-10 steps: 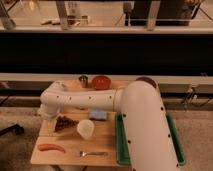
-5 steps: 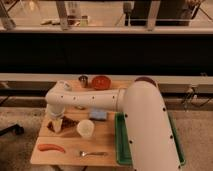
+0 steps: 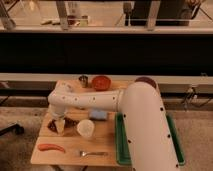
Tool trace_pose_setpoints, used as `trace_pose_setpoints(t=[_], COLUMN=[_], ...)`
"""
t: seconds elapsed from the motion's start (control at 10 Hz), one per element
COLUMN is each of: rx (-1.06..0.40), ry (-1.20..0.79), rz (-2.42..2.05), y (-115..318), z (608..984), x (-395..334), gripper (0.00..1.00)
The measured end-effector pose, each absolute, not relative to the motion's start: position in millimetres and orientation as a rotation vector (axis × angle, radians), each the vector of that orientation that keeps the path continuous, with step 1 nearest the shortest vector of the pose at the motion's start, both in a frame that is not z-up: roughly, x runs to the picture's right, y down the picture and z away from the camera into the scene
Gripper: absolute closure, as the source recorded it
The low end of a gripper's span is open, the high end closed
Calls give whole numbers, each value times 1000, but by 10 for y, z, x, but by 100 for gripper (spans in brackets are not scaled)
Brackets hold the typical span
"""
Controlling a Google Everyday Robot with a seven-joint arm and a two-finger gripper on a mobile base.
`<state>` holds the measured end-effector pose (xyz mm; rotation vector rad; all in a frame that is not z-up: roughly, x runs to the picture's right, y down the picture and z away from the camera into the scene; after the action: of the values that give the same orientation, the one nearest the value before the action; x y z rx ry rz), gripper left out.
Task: Place grapes in purple bowl
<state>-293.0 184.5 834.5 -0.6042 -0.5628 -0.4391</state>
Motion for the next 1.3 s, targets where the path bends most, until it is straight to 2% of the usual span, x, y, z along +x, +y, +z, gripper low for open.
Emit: trace_pose_setpoints(t=[0.2,0.3,0.4,0.6,0.7,0.9,1.1,1.3], rx=[-613,-622,-632,-655,-655,-658,-660,-659], ry=[-553,-550,-549,-545,-544,-537,-533,-534], rz=[-423,-410,-399,-368,-363,-371,-372,-370], y=[1843,1843,1853,1868,1861,1860,1854,1846], z=[8401,8440,8486,8597,8615,8606,8602,8603], x=[-2863,-2814,-2760,-2574,-2555,-2535,-2510,-2500], gripper=[20,24,31,54,61,84,98,100])
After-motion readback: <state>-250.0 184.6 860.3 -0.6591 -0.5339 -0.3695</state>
